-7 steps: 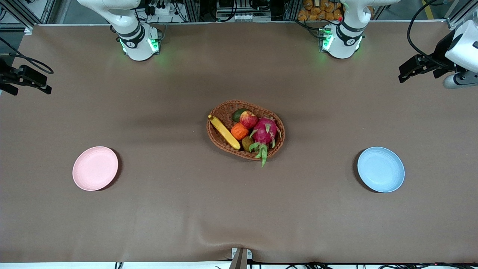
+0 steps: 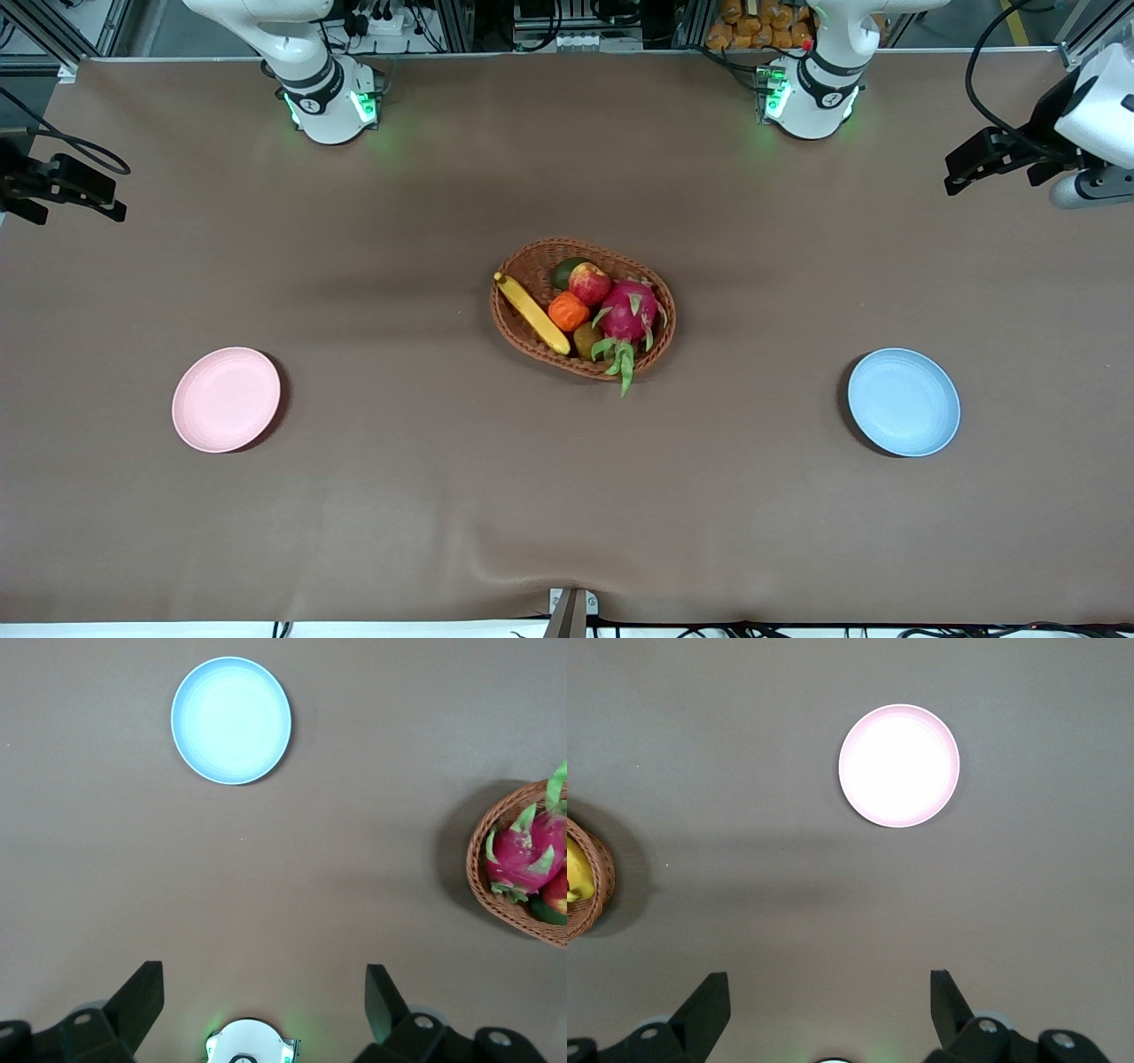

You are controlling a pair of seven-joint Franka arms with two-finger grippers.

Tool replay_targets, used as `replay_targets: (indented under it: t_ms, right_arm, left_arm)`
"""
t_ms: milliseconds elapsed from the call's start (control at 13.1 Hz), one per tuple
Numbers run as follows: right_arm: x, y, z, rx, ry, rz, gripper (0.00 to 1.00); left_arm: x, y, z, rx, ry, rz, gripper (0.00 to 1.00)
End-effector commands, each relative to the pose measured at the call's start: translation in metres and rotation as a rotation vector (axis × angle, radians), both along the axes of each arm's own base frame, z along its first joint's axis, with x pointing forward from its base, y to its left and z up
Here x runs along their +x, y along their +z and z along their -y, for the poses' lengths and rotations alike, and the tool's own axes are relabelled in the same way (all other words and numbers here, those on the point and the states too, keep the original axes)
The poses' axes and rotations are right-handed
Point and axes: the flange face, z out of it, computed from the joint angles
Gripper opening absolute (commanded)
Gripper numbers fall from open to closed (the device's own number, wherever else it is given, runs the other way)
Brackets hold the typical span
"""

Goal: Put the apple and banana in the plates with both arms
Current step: 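Raise the left gripper from rest toward the fruit basket, then lower the left gripper into the basket over the red apple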

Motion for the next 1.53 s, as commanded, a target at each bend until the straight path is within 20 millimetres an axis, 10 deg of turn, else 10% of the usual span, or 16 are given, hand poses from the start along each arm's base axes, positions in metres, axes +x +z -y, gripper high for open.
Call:
replay_targets:
  t_ms: [0,382,918,1453]
  right_arm:
    - [0.001,0.0,-0.003,0.005,0.002,-0.006,1.0]
    - [0.001,-0.008,-0.002,0.007,0.0,-0.018,1.0]
    - [0.001,-0.014,0.002,0.015,-0.009,-0.033,1.0]
    - [0.002,-0.02,0.004,0.016,-0.01,-0.047,1.0]
  left_arm:
    - [0.014,-0.02,0.044,-0.057,-0.073,-0.046,1.0]
    - [0.038,-0.094,0.172,-0.076,0.076,-0.026,1.0]
    - [-0.003,-0.24,0.358,0.032,0.438,-0.04,1.0]
    - [-0.026,-0.337,0.415,0.096,0.665,-0.024,1.0]
